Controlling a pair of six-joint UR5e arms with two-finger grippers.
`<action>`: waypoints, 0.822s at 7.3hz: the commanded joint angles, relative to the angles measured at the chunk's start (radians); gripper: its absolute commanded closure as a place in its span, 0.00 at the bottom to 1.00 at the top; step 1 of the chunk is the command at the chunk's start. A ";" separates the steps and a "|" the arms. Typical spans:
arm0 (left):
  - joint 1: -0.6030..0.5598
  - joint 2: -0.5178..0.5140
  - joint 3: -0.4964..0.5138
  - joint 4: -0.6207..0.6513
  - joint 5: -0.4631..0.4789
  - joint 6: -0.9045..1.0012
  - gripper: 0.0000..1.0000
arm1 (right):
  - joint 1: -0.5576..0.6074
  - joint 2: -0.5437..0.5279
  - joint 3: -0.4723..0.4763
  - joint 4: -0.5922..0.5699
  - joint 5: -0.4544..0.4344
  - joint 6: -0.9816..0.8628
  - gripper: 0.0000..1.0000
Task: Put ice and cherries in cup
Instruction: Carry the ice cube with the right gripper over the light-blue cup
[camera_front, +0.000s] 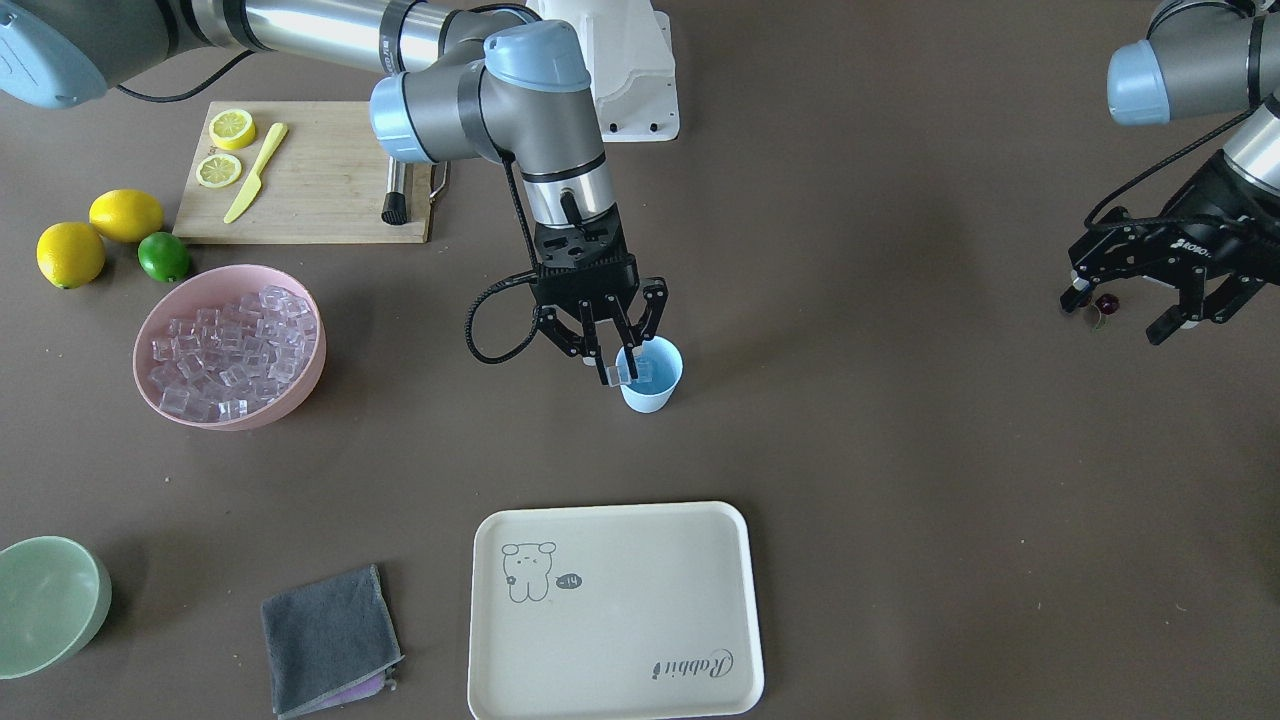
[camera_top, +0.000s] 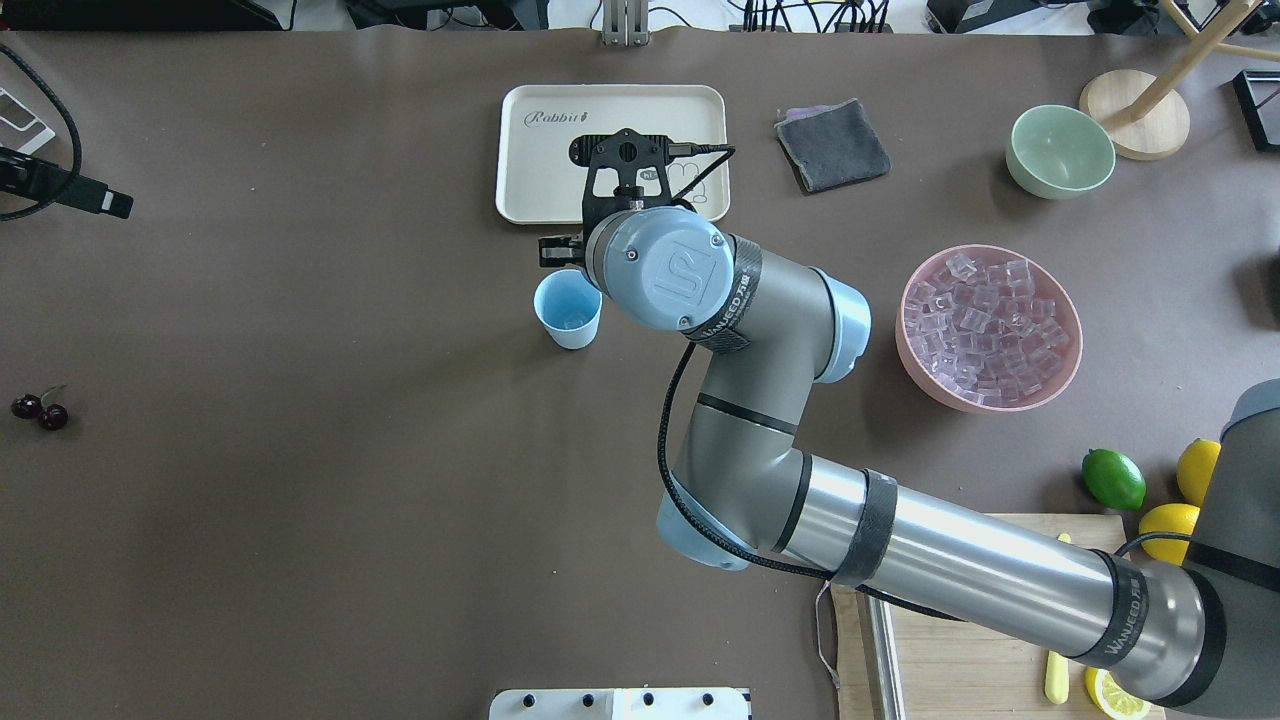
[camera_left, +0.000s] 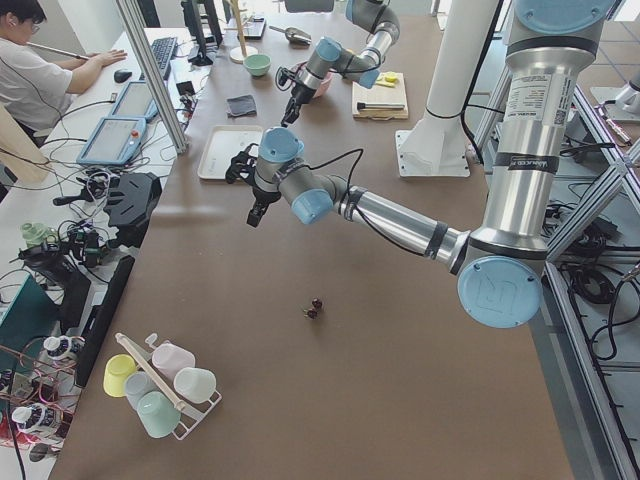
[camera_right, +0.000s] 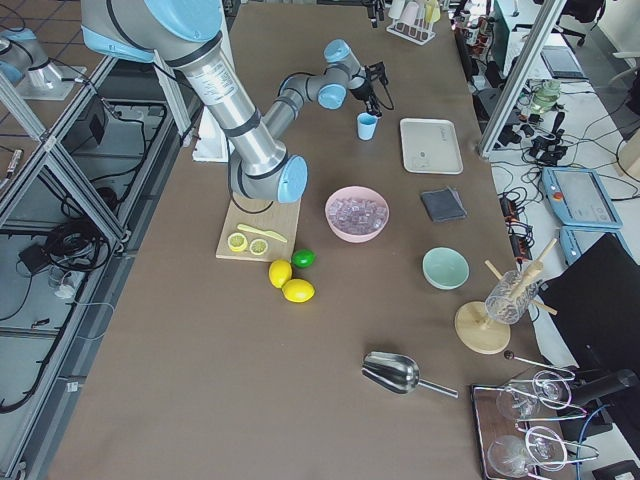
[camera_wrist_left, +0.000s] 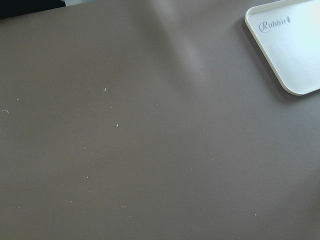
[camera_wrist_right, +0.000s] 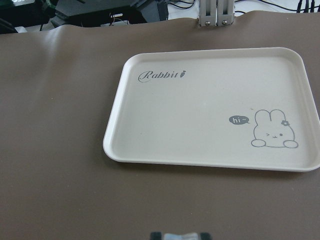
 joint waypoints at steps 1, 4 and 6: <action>0.001 -0.004 0.005 0.000 0.000 -0.007 0.01 | -0.021 0.044 -0.108 0.094 -0.020 0.000 1.00; 0.001 -0.004 0.014 0.000 0.001 -0.006 0.01 | -0.033 0.033 -0.053 0.087 -0.011 -0.003 1.00; 0.001 -0.004 0.014 0.000 0.001 -0.006 0.01 | -0.042 0.001 -0.041 0.087 -0.010 -0.009 1.00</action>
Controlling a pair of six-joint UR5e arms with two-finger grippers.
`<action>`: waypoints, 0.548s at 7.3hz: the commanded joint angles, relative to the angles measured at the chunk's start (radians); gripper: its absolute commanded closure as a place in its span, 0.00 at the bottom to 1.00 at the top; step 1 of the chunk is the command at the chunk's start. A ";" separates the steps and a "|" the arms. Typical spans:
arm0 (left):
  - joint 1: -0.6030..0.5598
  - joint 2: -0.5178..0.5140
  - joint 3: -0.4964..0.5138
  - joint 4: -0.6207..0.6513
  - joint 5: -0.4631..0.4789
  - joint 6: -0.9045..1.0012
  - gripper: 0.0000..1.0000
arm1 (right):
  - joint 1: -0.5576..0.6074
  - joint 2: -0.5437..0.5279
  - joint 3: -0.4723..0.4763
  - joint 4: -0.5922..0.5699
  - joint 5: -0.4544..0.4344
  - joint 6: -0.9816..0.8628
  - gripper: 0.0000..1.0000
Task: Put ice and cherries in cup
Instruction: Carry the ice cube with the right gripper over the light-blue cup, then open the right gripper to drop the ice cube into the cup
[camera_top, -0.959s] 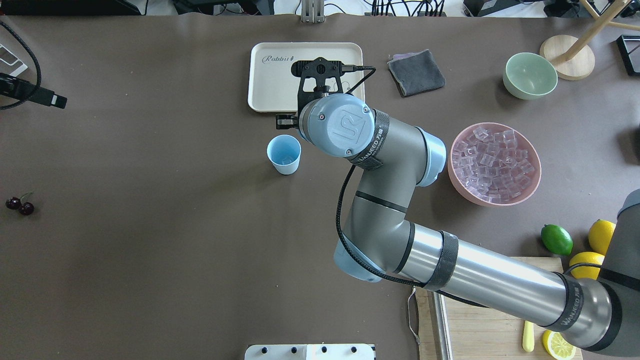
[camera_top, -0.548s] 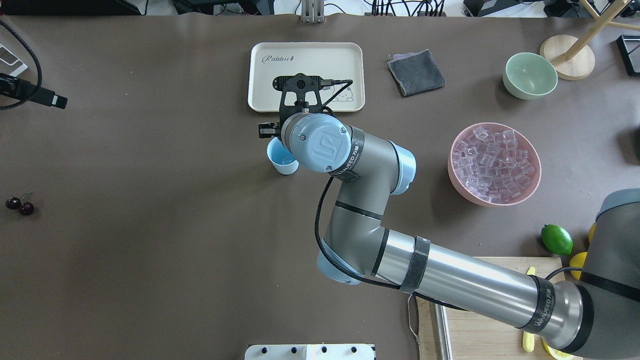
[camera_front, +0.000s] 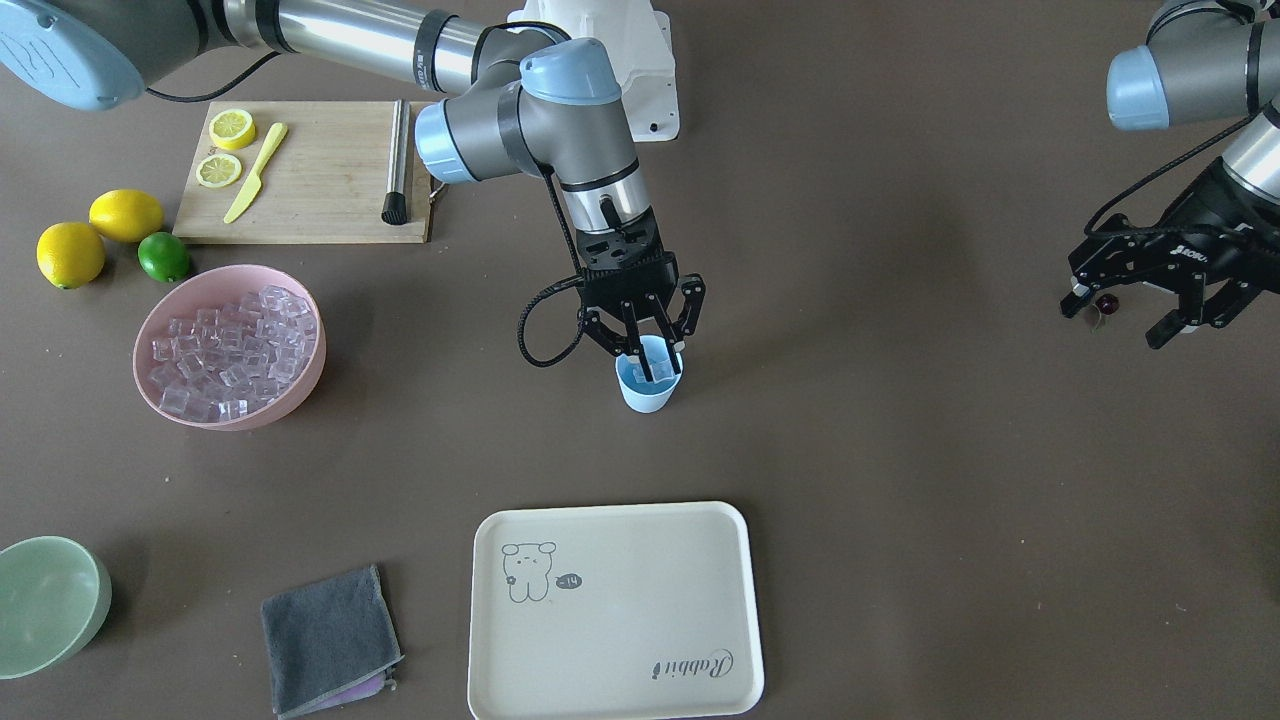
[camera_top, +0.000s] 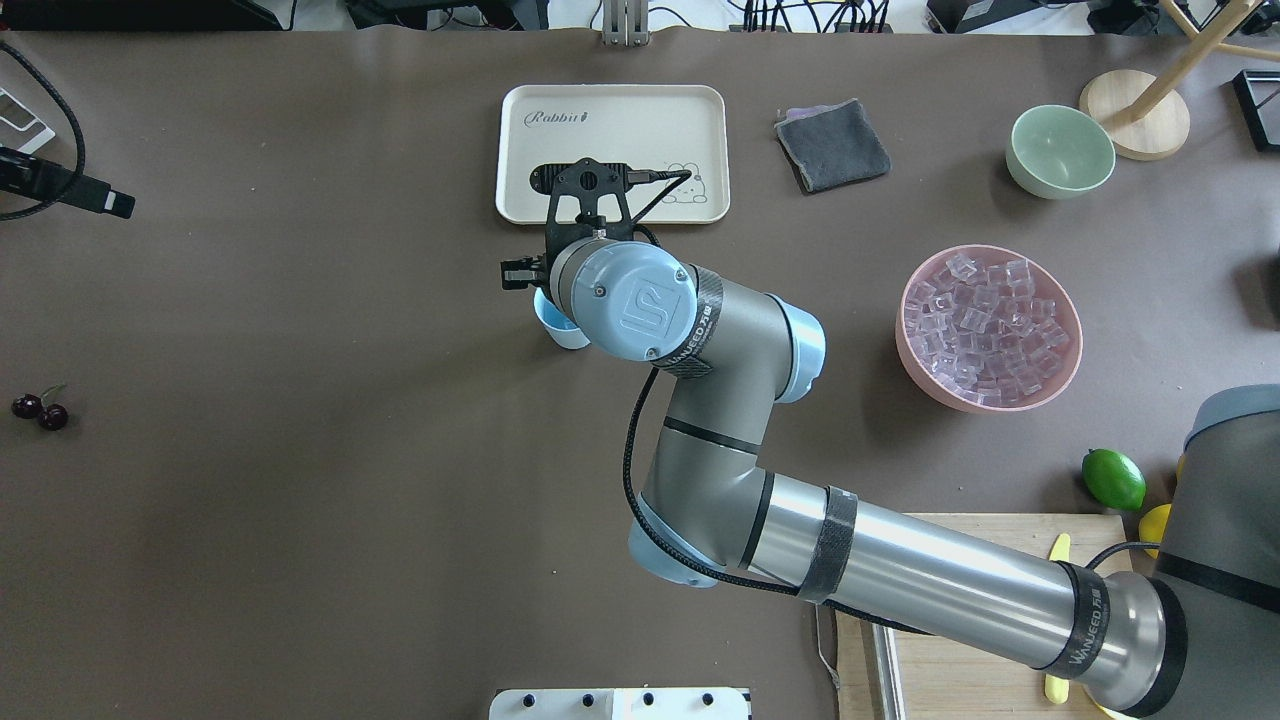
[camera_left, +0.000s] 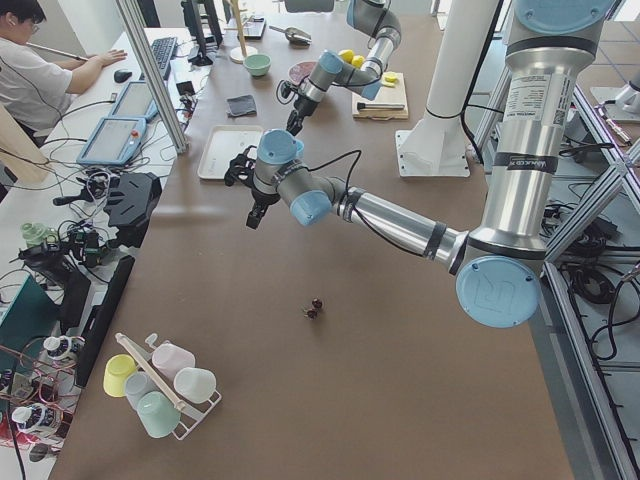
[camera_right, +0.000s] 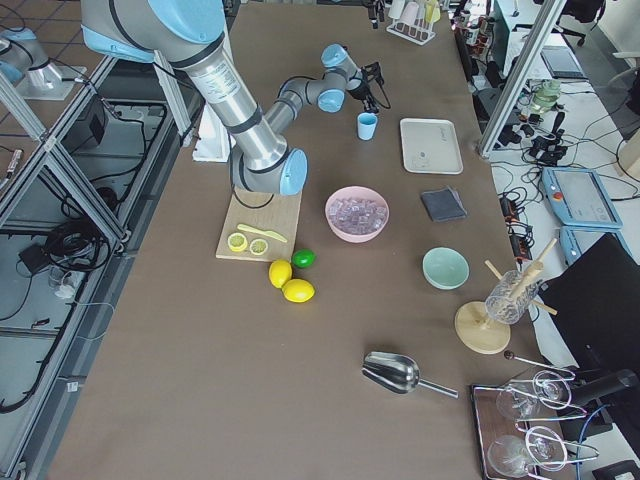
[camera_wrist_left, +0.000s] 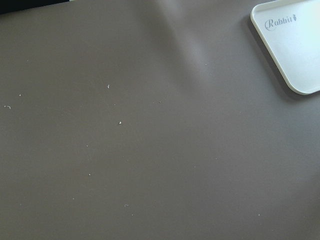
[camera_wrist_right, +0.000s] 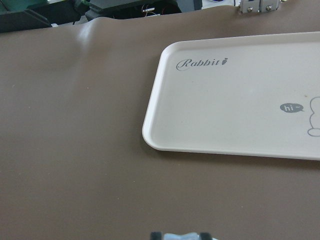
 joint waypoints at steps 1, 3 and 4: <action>0.000 0.000 0.001 0.000 0.000 0.000 0.01 | -0.011 -0.035 0.026 0.000 0.001 -0.005 1.00; 0.000 0.000 -0.001 0.000 0.000 0.000 0.01 | -0.025 -0.050 0.072 0.000 0.013 0.009 0.00; 0.000 0.000 -0.001 0.002 -0.001 0.000 0.01 | -0.020 -0.055 0.092 -0.023 0.048 0.009 0.00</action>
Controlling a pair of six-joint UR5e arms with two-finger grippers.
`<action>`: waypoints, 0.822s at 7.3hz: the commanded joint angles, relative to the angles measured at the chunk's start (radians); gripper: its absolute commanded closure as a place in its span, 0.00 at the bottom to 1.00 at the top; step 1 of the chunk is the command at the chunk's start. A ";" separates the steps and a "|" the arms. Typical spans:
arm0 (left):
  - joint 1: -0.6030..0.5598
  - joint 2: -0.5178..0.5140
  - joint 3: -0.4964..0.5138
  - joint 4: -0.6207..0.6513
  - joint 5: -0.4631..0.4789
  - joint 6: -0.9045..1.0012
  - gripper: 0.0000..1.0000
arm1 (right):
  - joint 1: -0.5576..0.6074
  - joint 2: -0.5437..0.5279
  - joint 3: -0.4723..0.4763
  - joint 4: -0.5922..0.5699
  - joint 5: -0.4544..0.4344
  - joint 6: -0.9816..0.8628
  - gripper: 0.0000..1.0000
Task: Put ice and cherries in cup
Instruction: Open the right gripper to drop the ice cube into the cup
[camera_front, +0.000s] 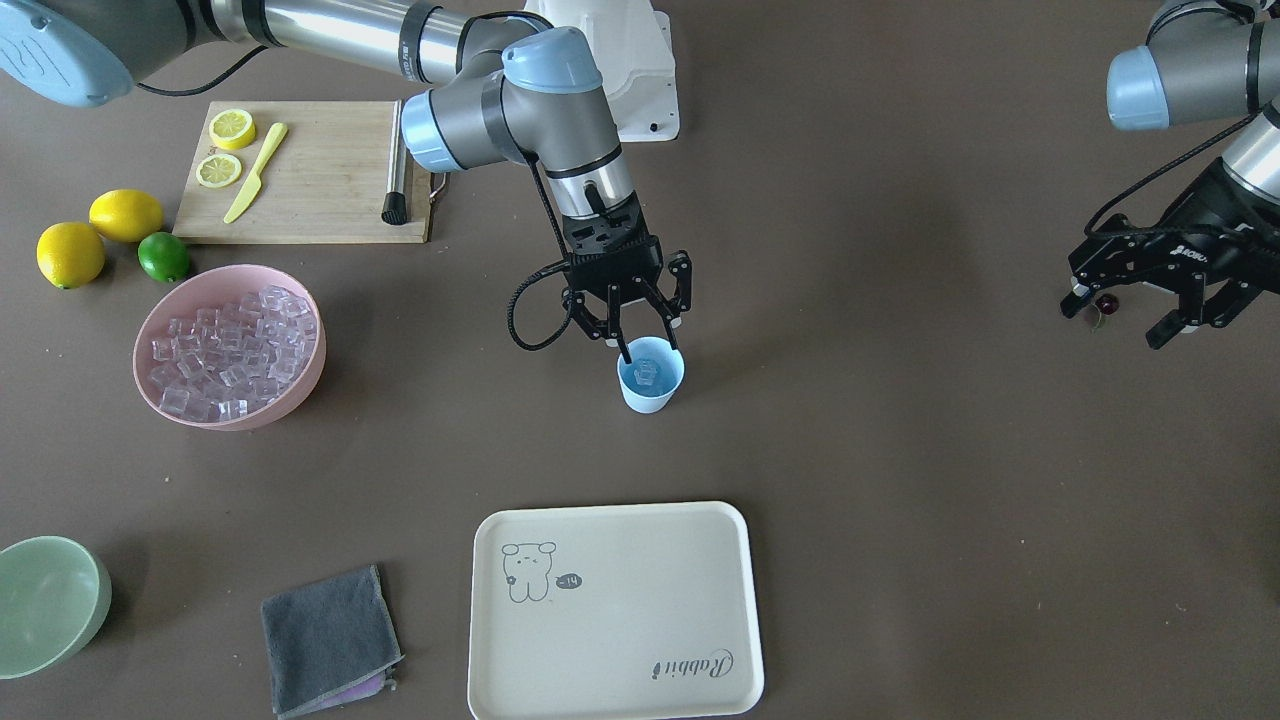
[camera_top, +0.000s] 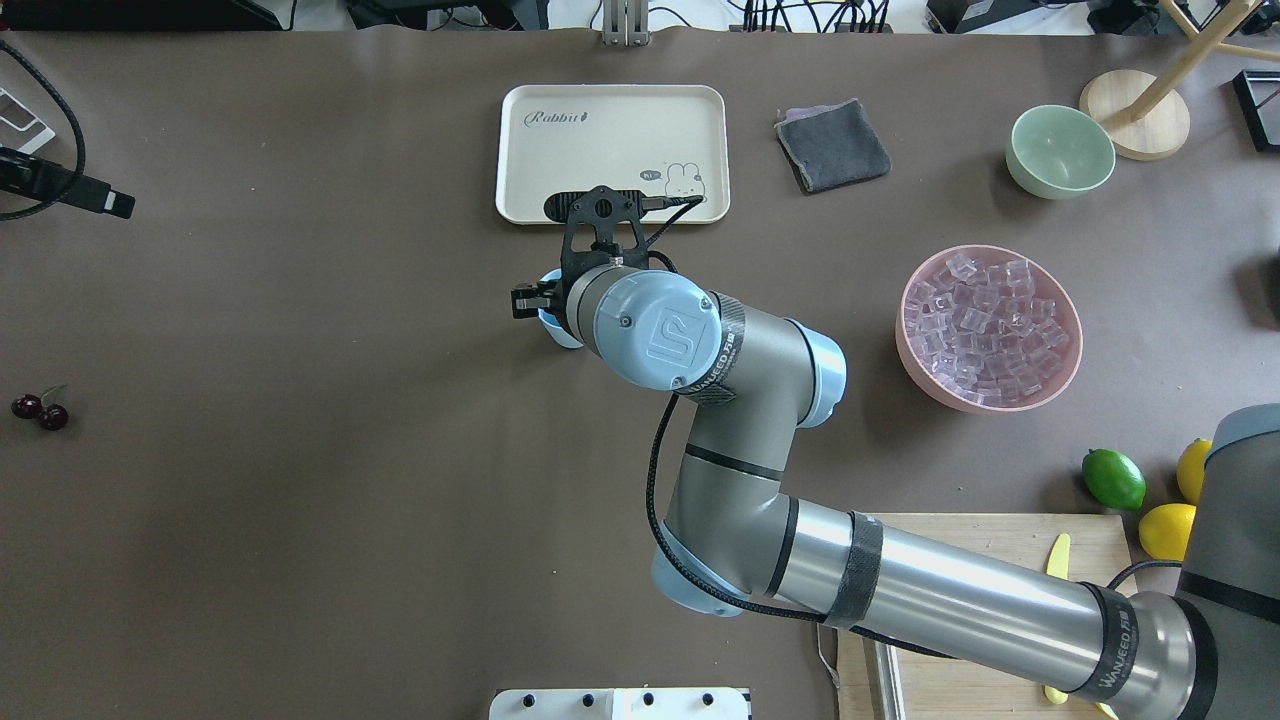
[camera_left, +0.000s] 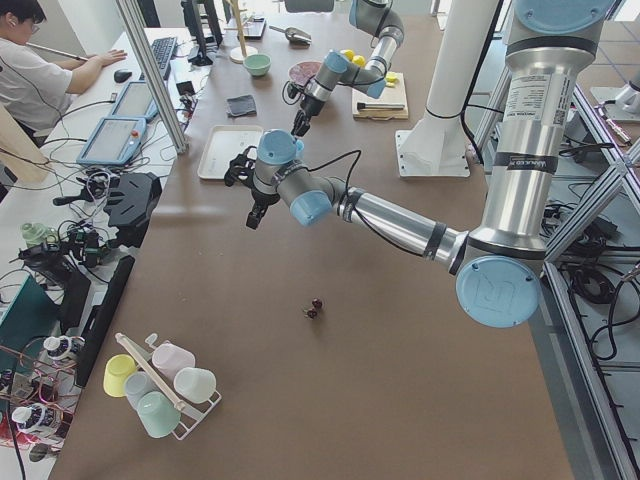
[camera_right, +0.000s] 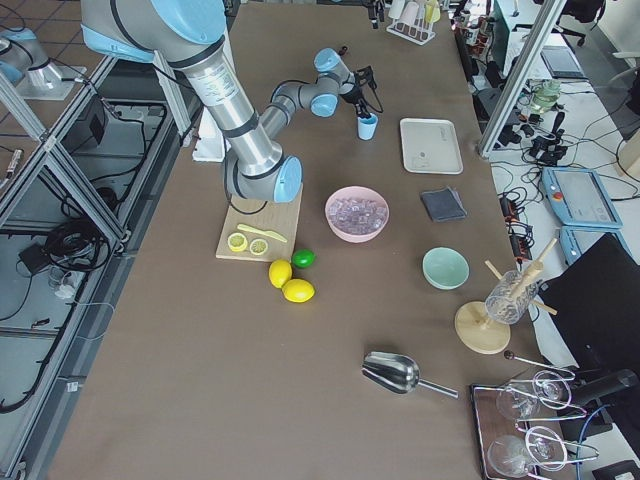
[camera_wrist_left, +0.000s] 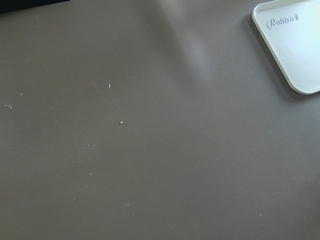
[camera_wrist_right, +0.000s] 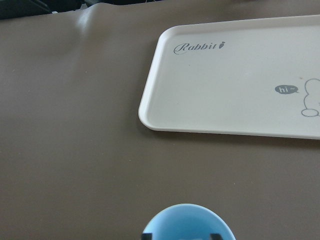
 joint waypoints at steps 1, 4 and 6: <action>0.000 -0.003 -0.007 0.001 -0.001 0.003 0.01 | 0.031 -0.031 0.092 -0.081 0.071 -0.008 0.00; -0.005 -0.003 0.030 0.003 0.003 0.020 0.01 | 0.259 -0.158 0.246 -0.209 0.339 -0.100 0.00; -0.011 -0.002 0.045 0.003 0.005 0.020 0.01 | 0.463 -0.255 0.289 -0.289 0.543 -0.311 0.00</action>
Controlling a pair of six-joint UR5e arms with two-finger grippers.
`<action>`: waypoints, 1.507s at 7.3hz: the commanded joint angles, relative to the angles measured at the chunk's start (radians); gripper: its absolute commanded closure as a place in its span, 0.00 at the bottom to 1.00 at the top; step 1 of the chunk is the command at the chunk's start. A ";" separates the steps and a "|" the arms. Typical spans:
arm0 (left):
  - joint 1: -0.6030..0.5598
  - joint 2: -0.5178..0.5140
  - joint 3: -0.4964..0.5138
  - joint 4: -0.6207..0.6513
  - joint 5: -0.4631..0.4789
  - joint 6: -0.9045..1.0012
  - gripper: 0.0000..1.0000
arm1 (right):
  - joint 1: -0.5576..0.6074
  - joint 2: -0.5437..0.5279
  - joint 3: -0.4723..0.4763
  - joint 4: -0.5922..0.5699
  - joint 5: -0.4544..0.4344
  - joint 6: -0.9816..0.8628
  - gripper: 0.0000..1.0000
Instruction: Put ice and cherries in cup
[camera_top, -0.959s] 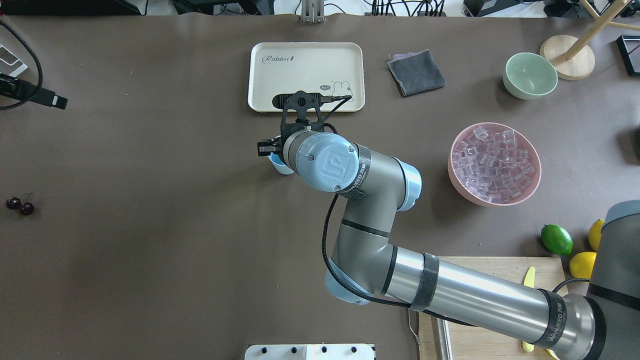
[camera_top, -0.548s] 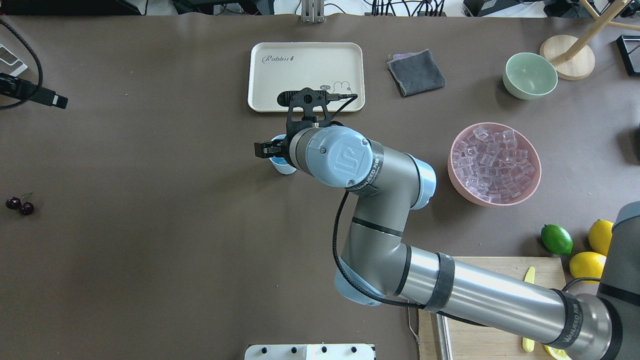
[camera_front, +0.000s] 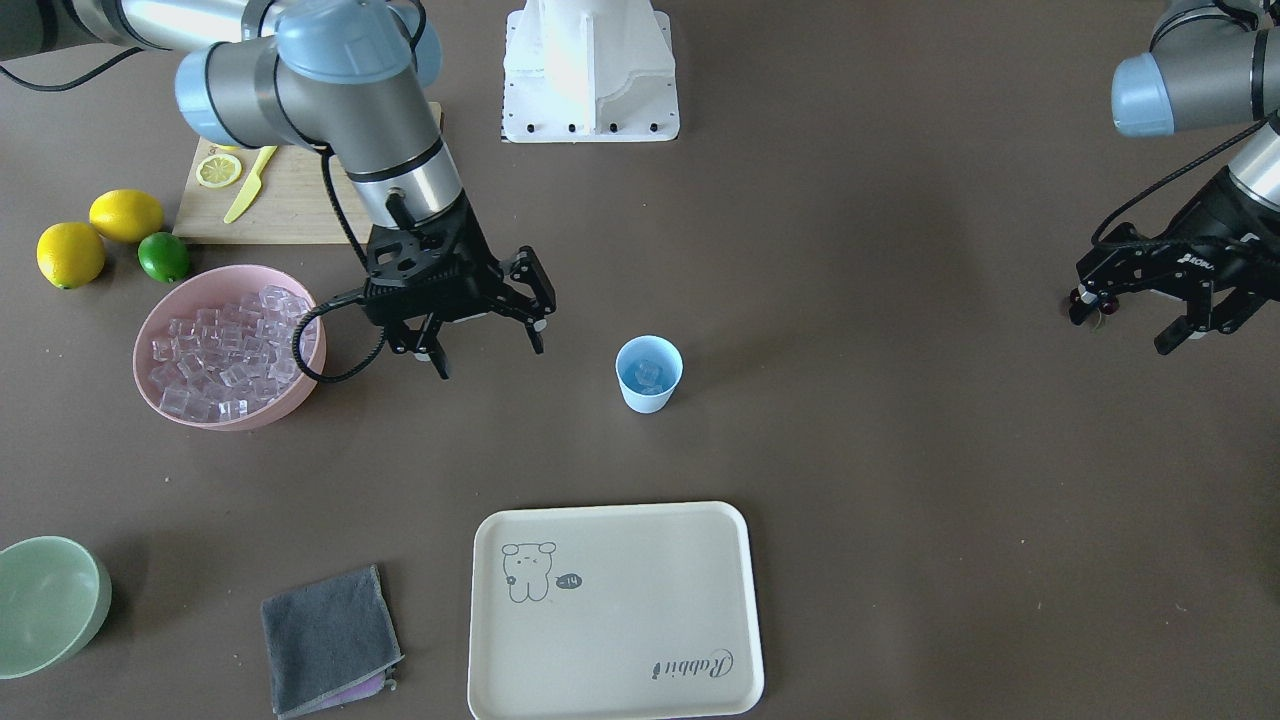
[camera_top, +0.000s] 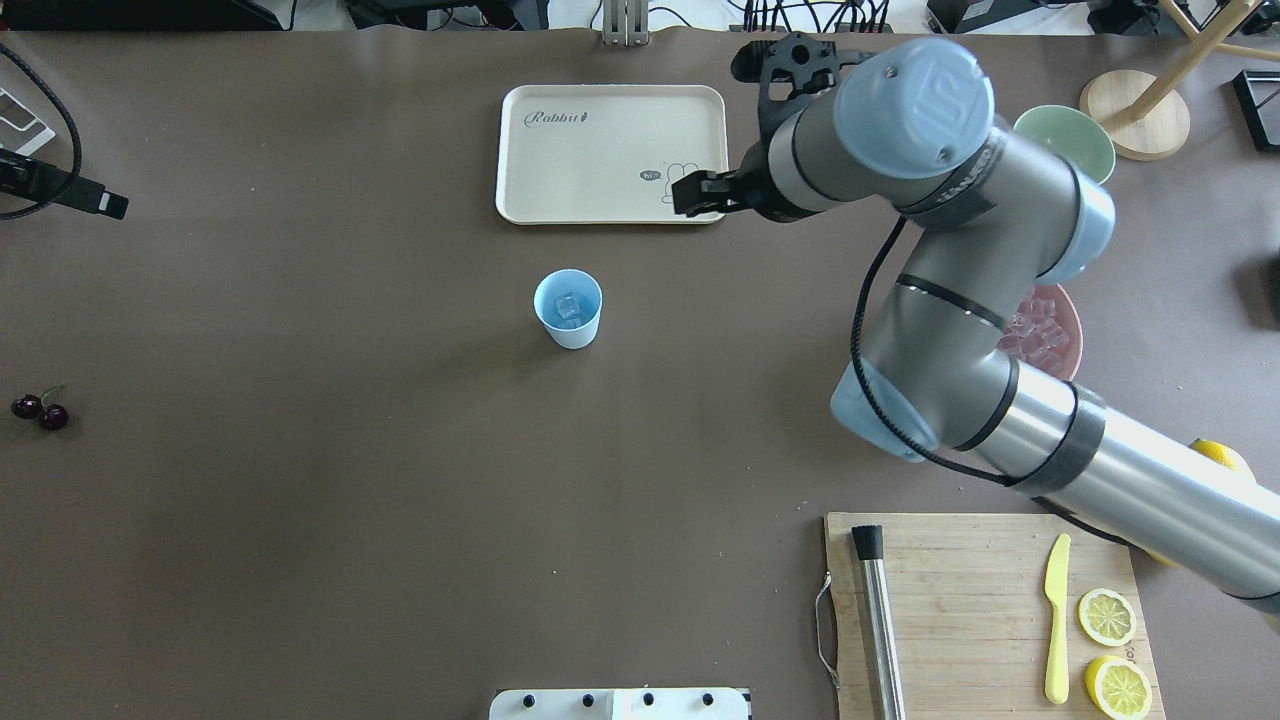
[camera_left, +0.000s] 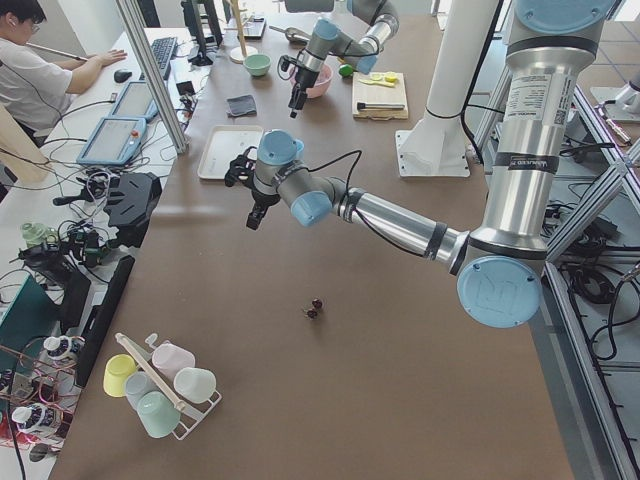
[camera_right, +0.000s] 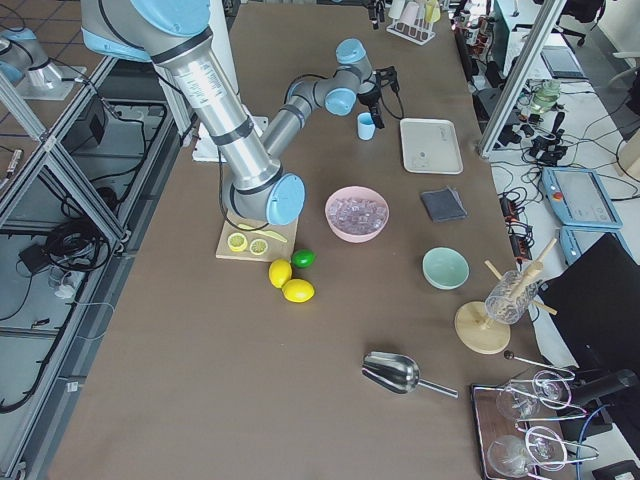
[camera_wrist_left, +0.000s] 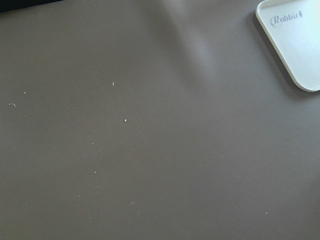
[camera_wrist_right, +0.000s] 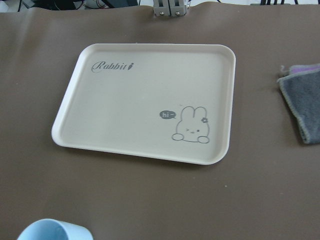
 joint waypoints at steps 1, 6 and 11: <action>-0.005 0.002 0.019 0.000 0.000 0.003 0.01 | 0.238 -0.101 0.026 -0.106 0.242 -0.218 0.00; -0.074 0.110 0.069 0.000 0.000 0.234 0.02 | 0.475 -0.346 0.009 -0.160 0.302 -0.553 0.00; -0.078 0.145 0.221 -0.006 0.011 0.236 0.02 | 0.622 -0.476 0.006 -0.154 0.339 -0.784 0.00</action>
